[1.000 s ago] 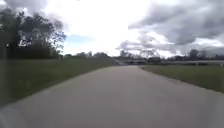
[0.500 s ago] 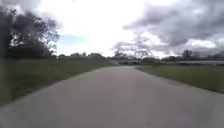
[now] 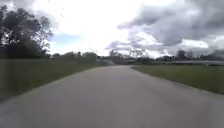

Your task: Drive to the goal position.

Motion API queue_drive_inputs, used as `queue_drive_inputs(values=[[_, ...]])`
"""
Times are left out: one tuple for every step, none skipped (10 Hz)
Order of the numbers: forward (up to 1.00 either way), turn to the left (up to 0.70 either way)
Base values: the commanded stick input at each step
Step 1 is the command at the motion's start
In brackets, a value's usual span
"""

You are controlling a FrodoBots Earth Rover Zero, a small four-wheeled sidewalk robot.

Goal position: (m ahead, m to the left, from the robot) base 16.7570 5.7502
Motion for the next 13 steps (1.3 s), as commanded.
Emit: queue_drive_inputs(values=[[1.00,-0.09],[1.00,0.00],[1.00,0.00],[1.00,0.00],[1.00,0.00],[1.00,0.00],[1.00,0.00],[1.00,0.00],[1.00,0.00],[1.00,0.00],[1.00,0.00],[1.00,0.00],[1.00,0.00]])
